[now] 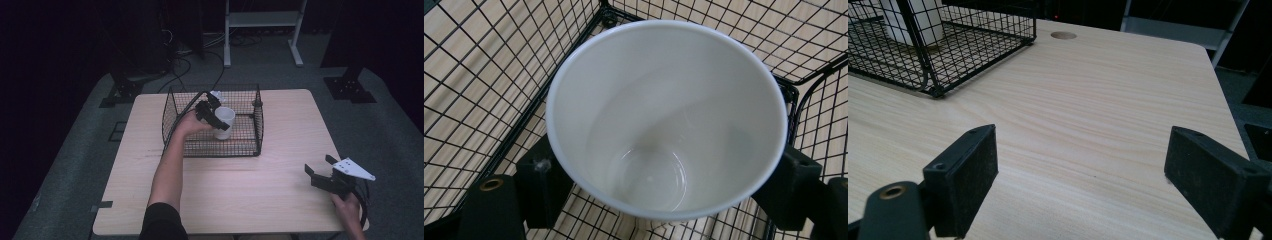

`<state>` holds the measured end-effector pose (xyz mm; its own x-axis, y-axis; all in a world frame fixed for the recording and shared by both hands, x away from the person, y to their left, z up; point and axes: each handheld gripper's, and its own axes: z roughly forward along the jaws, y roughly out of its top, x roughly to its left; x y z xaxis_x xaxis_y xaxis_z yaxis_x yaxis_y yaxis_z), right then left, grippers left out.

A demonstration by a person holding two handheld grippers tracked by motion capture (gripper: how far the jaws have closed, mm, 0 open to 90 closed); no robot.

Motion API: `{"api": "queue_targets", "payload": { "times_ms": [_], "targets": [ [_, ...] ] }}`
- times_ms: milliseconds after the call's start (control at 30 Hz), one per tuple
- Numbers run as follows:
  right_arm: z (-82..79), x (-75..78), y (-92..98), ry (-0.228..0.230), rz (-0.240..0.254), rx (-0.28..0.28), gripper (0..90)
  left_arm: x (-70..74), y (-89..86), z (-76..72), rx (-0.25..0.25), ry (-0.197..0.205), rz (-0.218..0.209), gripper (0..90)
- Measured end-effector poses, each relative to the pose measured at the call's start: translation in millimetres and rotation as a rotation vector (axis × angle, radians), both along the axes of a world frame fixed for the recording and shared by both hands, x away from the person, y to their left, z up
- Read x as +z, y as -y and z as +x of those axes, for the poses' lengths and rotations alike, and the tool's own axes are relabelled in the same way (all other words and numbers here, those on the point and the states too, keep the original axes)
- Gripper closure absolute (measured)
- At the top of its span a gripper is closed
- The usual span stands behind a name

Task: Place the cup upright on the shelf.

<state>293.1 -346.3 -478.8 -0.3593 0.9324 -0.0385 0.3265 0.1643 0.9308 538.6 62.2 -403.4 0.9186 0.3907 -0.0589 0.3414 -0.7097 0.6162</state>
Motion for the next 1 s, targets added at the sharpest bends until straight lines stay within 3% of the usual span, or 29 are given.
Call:
{"api": "queue_targets", "payload": {
  "times_ms": [433, 633, 1000],
  "targets": [
    [0.1, 0.0, -0.7, -0.002, -0.003, 0.001, 13.0, 0.4, -2.5, -1.4, -0.003, 0.002, 0.017, 18.8],
    [0.1, 0.0, -0.3, -0.001, -0.002, 0.001, 13.0, 1.9, -2.0, -2.9, -0.004, 0.003, 0.005, 15.2],
    [0.2, 0.1, -0.6, -0.003, -0.004, 0.000, 13.0, 6.5, -13.5, -7.7, 0.037, 0.032, -0.033, 10.0]
  ]
}}
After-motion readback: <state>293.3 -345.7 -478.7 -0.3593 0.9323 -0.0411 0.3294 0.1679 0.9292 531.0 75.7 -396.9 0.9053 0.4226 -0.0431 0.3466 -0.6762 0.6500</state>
